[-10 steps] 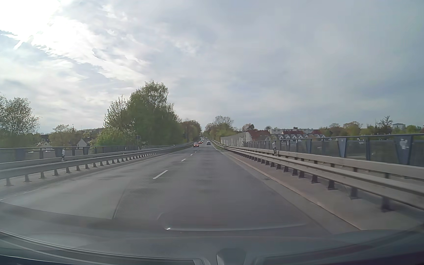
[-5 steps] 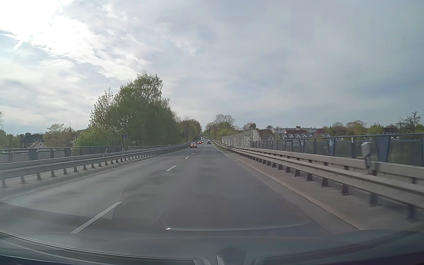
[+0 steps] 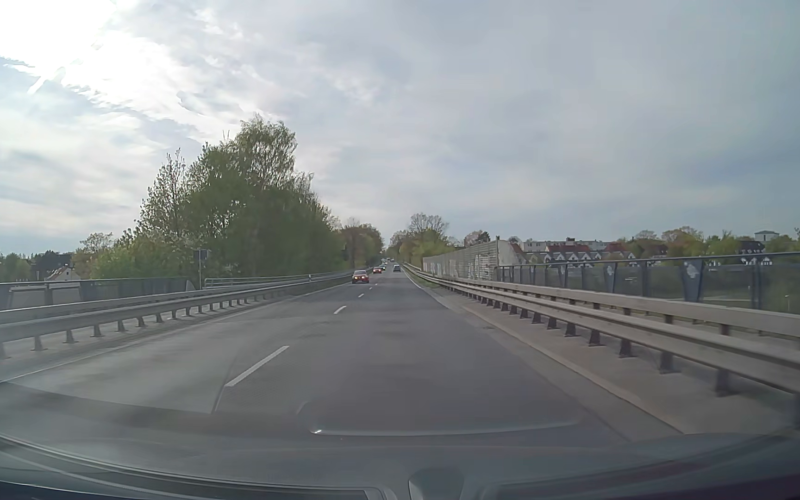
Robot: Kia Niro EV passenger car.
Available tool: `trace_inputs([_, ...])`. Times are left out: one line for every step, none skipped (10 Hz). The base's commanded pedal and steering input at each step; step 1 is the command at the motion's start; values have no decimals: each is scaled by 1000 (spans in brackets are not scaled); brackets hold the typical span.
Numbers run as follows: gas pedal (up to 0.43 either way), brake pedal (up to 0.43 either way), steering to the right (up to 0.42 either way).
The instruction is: Follow the waypoints while adhering to traffic rules and regulations
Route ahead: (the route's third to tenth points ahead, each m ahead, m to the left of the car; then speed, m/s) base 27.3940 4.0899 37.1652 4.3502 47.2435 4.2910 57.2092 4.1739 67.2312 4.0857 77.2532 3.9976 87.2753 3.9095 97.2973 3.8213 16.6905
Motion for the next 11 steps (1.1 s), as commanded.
trace_inputs([59,0,-2])
trace_inputs([59,0,-2])
trace_inputs([59,0,-2])
trace_inputs([59,0,-3])
trace_inputs([59,0,-3])
trace_inputs([59,0,-3])
trace_inputs([59,0,-4])
trace_inputs([59,0,-4])
trace_inputs([59,0,-5])
trace_inputs([59,0,-5])
trace_inputs([59,0,-5])
